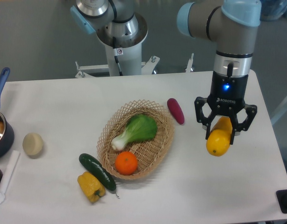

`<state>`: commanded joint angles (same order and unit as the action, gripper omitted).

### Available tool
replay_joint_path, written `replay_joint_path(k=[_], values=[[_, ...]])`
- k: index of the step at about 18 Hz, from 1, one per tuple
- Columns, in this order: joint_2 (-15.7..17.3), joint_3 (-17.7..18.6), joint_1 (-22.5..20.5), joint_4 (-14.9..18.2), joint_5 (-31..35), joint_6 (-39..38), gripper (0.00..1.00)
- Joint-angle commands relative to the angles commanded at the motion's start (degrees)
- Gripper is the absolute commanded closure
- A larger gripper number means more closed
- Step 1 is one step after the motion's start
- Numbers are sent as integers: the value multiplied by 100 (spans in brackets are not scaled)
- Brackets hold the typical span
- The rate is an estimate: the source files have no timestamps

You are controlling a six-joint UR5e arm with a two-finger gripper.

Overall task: Place the mango in the basket
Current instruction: 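Carry the held yellow mango with the gripper toward the wicker basket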

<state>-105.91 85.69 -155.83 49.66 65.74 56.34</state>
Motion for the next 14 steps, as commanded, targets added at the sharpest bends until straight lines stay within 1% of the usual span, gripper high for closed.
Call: replay_joint_path(k=[9,12,14], values=[[17,149,35,9,44,0,76],[123,386,53,9,149,9,76],[210,640,88,9,315,17,76]])
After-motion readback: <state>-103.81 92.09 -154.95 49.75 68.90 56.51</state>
